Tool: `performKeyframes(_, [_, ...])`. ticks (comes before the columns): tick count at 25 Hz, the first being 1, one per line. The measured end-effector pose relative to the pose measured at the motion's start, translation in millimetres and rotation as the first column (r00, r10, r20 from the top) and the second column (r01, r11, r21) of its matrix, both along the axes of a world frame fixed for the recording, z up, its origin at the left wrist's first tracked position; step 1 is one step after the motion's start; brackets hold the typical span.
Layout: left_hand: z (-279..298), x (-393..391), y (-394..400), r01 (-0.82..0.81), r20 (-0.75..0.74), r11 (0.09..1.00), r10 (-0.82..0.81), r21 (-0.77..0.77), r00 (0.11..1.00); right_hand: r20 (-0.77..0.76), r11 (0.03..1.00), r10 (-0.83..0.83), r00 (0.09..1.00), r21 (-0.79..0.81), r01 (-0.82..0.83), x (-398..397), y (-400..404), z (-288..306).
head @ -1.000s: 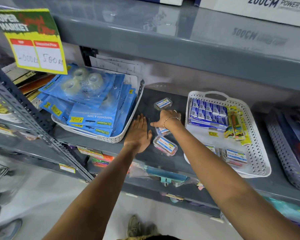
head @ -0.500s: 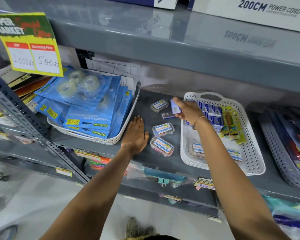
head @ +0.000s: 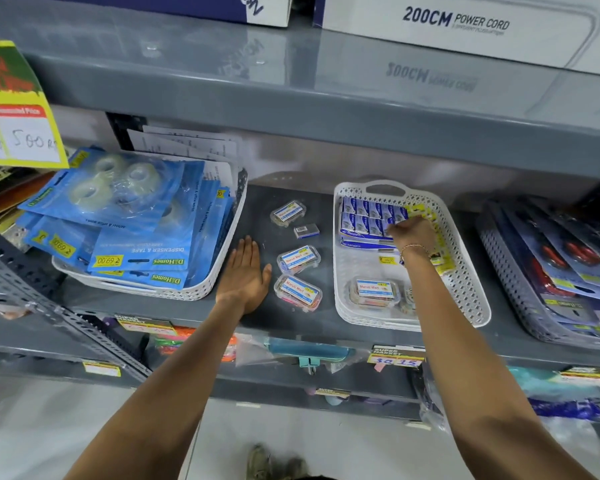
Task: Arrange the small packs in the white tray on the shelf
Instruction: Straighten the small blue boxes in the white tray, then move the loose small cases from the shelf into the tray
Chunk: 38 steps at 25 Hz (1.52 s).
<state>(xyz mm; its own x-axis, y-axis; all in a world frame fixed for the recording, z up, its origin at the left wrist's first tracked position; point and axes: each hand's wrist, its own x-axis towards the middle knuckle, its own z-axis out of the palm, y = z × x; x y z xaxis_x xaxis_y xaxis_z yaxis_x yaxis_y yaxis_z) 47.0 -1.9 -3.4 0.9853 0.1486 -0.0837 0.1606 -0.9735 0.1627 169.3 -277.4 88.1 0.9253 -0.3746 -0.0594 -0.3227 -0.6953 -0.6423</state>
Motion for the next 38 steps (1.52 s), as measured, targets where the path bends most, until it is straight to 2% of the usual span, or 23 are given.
performKeyframes(5, [0.6, -0.6, 0.4, -0.005, 0.003, 1.0, 0.005, -0.015, 1.0, 0.044, 0.994, -0.024, 0.999, -0.102, 0.029, -1.6, 5.7, -1.9])
performKeyframes(7, [1.2, -1.0, 0.2, -0.008, 0.003, 1.0, 0.008, -0.023, 1.0, 0.087, 0.985, 0.026, 0.996, -0.171, -0.011, -0.4, 11.6, 0.9])
performKeyframes(10, [2.0, -2.2, 0.7, 0.001, 0.015, 0.998, 0.0, -0.059, 1.0, 0.149, 0.953, 0.205, 0.967, -0.258, -0.162, 0.3, 42.3, 20.0])
performKeyframes(13, [2.8, -4.9, 1.7, 0.0, 0.043, 0.997, 0.003, -0.077, 0.999, 0.173, 0.863, 0.488, 0.856, -0.245, -0.442, 2.9, 86.2, 26.4])
performKeyframes(16, [4.6, -5.0, -0.1, -0.007, 0.044, 0.998, 0.009, -0.055, 0.999, 0.048, 0.72, 0.677, 0.735, -0.255, -0.646, 8.7, 119.7, 12.5])
performKeyframes(19, [5.6, -2.9, -1.9, -0.016, 0.032, 1.0, 0.017, -0.026, 0.999, -0.159, 0.556, 0.734, 0.661, -0.42, -0.718, 12.7, 139.2, -1.9])
performKeyframes(25, [4.1, -2.3, -0.2, -0.03, 0.035, 0.999, 0.032, -0.04, 0.999, -0.303, 0.445, 0.724, 0.62, -0.481, -0.755, 11.0, 148.2, -17.0])
performKeyframes(27, [4.4, -2.6, -0.5, -0.023, 0.042, 0.998, 0.026, -0.052, 0.999, -0.222, 0.542, 0.733, 0.643, -0.382, -0.749, 7.5, 148.5, -13.8])
performKeyframes(28, [4.5, -3.0, -0.8, -0.02, 0.044, 0.998, 0.022, -0.058, 0.999, -0.143, 0.608, 0.743, 0.654, -0.266, -0.748, 4.6, 146.1, -12.0])
performKeyframes(30, [5.5, -4.2, -2.5, -0.013, 0.05, 0.997, 0.016, -0.076, 0.999, -0.031, 0.676, 0.735, 0.677, 0.112, -0.729, -6.7, 134.5, -5.1])
performKeyframes(32, [5.8, -4.0, -0.3, -0.016, 0.048, 0.997, 0.02, -0.08, 0.999, 0.01, 0.592, 0.714, 0.7, 0.524, -0.612, -20.8, 120.3, 2.2])
performKeyframes(33, [5.5, -3.6, 1.3, -0.019, 0.038, 0.997, 0.022, -0.079, 0.999, 0.026, 0.534, 0.707, 0.706, 0.635, -0.558, -27.0, 110.8, 5.1])
performKeyframes(35, [5.2, -2.8, 2.5, -0.019, 0.025, 0.997, 0.021, -0.069, 0.999, 0.066, 0.482, 0.667, 0.742, 0.722, -0.497, -36.0, 89.1, 8.2])
performKeyframes(38, [4.1, -1.8, 1.4, -0.017, 0.021, 0.999, 0.018, -0.044, 1.0, 0.097, 0.451, 0.519, 0.849, 0.813, -0.369, -38.9, 54.5, 8.3])
